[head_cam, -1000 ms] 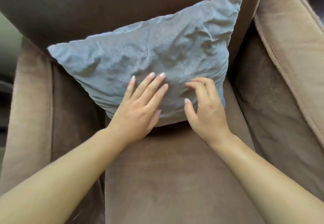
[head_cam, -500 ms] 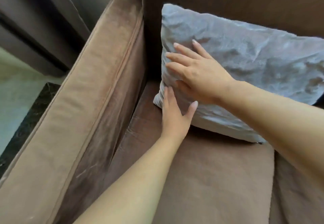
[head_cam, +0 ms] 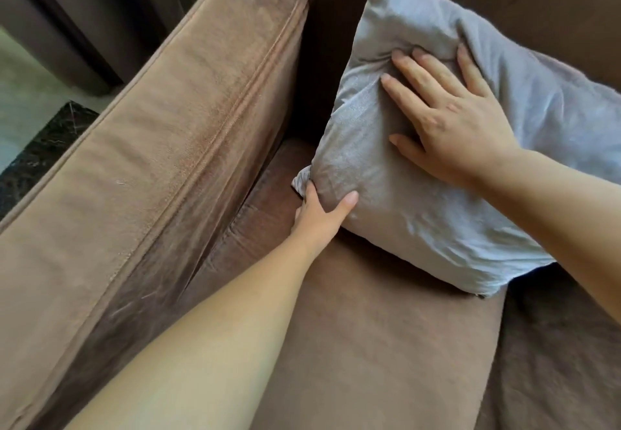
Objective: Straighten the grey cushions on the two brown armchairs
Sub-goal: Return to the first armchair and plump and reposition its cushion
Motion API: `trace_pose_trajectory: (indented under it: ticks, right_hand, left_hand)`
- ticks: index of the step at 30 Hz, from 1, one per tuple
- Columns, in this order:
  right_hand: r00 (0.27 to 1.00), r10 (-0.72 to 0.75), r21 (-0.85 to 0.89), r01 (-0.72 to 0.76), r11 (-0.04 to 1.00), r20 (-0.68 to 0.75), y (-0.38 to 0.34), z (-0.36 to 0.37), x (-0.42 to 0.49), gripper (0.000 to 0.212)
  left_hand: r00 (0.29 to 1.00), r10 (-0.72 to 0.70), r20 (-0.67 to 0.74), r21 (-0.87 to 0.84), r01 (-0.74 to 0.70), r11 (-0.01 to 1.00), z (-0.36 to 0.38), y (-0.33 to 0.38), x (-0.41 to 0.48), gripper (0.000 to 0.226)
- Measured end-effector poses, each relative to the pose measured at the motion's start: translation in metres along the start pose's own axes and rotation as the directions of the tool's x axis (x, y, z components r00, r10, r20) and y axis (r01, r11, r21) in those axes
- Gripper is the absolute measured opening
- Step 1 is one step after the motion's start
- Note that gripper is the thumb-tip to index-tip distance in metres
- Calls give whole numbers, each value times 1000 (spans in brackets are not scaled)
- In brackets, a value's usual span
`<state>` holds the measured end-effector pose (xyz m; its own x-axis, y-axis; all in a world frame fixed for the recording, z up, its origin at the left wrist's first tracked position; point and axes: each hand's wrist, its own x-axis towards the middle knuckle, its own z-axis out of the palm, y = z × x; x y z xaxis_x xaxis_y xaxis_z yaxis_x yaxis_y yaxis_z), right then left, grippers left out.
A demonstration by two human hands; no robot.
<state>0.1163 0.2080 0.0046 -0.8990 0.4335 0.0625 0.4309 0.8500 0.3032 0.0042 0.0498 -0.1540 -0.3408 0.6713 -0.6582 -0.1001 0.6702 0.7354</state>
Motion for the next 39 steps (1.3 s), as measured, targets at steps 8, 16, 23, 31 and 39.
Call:
trace_pose_trajectory:
  ticks: [8,16,23,31,39]
  right_hand:
    - [995,102,78,-101,992,-8,-20,-9,6,64]
    - [925,334,391,-245,887,-179,-16,-42,80,45]
    - [888,460,373,-431,822,13,-4,-36,122,37]
    - [675,737,677,-522,518,-43,33,-57,124,41]
    - [688,723,680,-502,534,-60,30,-61,133,23]
  left_hand:
    - [993,-21,117,-43,26,999,-24,8,7,112]
    - [957,206,-203,-9,-212,977,-44,-15,32,53]
    - [962,43,-268,-242,-111,964,-38,-16,63,31]
    - [948,26,-316,-223,-101,970,-42,-29,56,17]
    - [909,317,-269,361,-210,909,-79,-42,58,21]
